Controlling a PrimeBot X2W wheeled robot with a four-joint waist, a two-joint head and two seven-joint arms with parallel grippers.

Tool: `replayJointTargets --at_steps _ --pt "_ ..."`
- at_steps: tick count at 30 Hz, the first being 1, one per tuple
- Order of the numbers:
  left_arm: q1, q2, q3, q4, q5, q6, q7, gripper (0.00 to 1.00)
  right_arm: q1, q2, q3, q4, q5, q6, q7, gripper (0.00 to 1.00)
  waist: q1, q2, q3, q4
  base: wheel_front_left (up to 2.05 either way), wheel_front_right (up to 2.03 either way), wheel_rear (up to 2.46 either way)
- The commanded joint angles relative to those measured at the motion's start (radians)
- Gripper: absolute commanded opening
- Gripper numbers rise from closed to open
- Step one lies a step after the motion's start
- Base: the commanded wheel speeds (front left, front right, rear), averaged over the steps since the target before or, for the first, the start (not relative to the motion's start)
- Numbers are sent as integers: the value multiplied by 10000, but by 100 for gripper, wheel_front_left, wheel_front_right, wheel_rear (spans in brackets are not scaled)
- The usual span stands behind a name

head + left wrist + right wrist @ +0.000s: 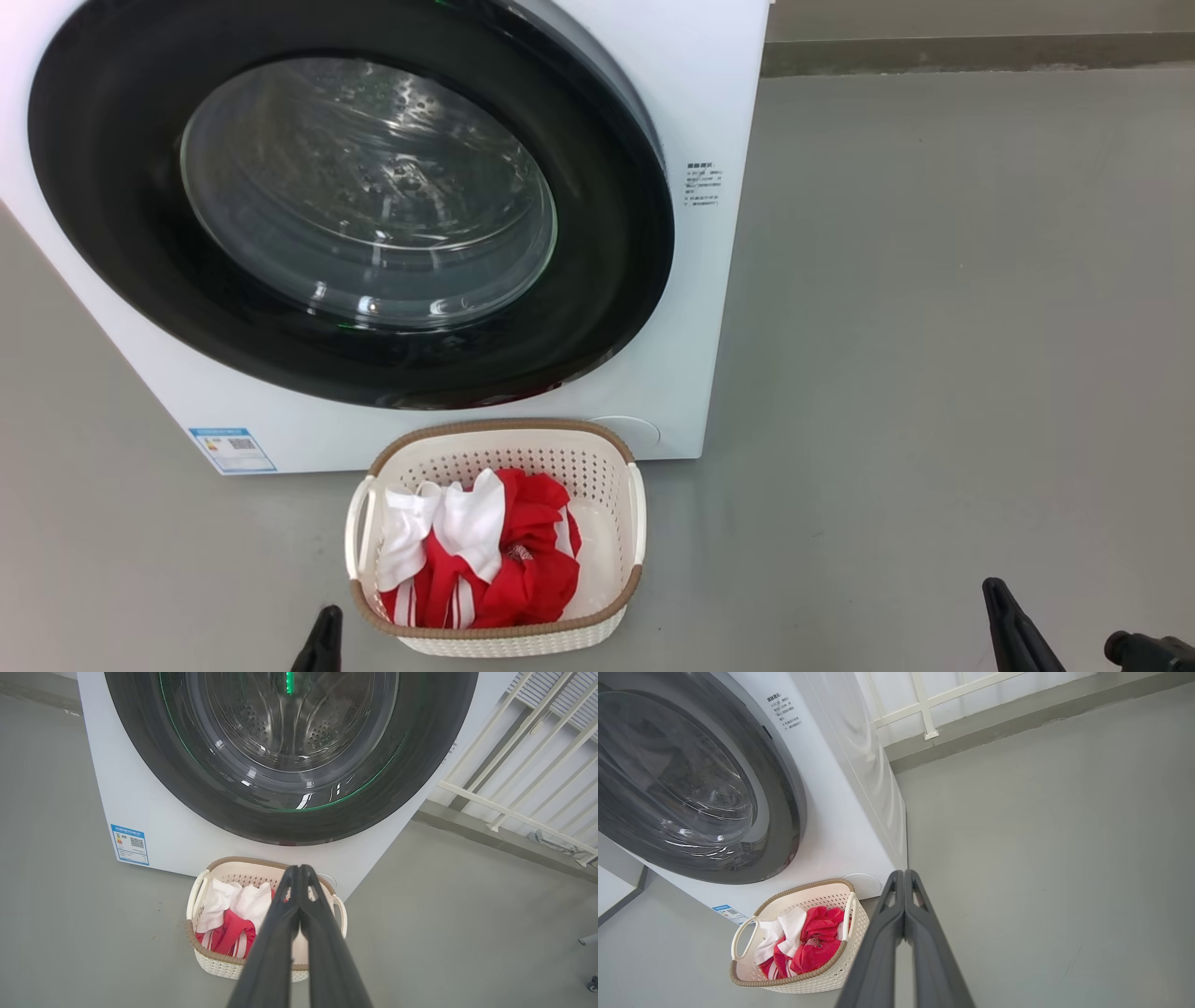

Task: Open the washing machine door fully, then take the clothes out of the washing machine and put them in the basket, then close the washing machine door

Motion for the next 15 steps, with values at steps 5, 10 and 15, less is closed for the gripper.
replayJointTargets --at_steps 5,10,15 --pt "-283 69 174 -206 -662 -10 156 0 -376 -63 -79 -255 627 -1 159 0 -2 -1 1 -41 0 0 0" --pt "-362 58 229 -206 -1170 -13 296 0 -485 -45 -106 -272 1098 -2 306 0 -2 -1 1 -79 0 0 0" --pt "-440 46 284 -207 -1678 -16 435 0 -594 -26 -133 -290 1569 -2 454 0 -2 -1 1 -117 0 0 0"
